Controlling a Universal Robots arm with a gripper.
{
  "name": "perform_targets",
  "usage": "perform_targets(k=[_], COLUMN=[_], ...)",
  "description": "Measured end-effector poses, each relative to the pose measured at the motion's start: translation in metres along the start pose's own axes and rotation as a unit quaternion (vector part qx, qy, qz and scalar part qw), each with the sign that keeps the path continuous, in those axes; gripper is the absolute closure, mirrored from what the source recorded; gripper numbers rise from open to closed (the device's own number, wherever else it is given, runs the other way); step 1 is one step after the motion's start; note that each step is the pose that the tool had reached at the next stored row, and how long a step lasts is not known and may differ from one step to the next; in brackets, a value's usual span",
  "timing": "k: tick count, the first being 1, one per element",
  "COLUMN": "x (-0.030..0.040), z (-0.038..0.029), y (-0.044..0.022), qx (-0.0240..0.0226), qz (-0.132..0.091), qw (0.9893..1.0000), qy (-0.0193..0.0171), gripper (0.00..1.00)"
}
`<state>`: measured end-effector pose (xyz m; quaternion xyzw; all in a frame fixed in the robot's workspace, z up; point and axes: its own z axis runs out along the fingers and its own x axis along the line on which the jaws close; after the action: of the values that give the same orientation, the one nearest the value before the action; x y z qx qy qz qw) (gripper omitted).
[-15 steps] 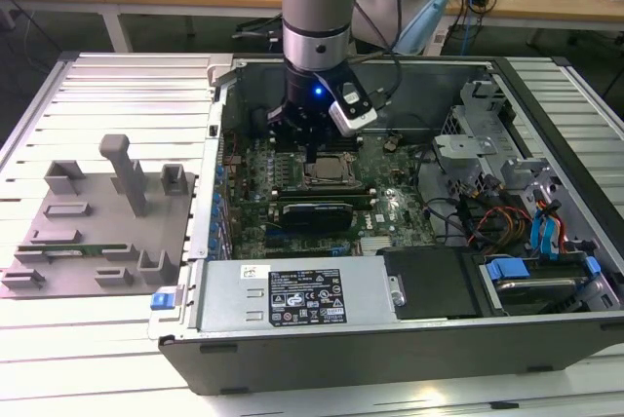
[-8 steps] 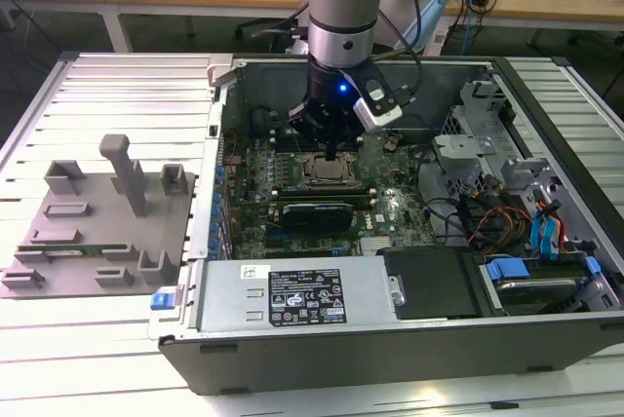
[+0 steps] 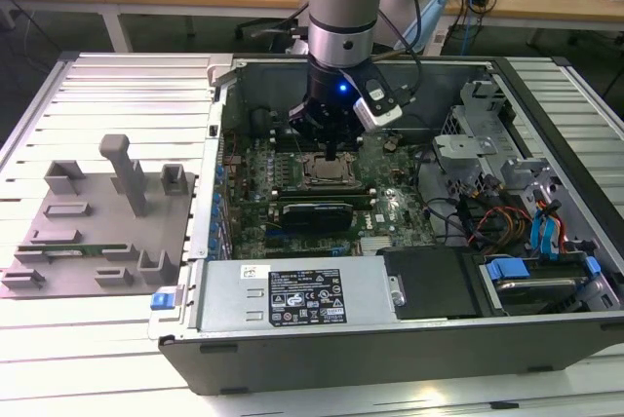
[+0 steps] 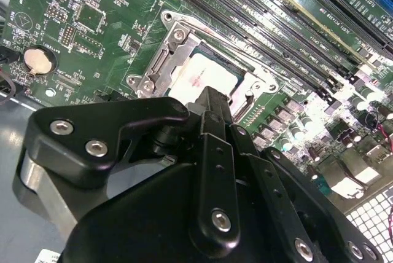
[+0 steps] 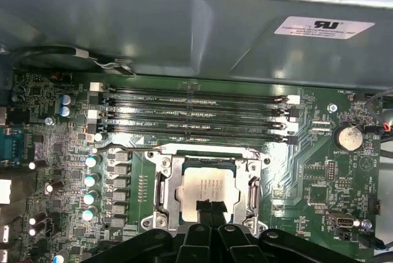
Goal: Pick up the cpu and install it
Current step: 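Install the first cpu locking lever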
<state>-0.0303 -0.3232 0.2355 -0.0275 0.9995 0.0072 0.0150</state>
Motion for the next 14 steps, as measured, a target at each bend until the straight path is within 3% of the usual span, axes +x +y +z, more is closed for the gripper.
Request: perform_targets(k=[8, 14], x=[0.0000, -0.0007], z=[-0.0019, -0.0224], y=[0.0000, 0.0003], qx=[0.0004, 0.0017], qz=[0.000, 0.000], qw=[1.0000, 1.0000], qy=[0.0001, 0.0001], gripper=[0.89, 0.89])
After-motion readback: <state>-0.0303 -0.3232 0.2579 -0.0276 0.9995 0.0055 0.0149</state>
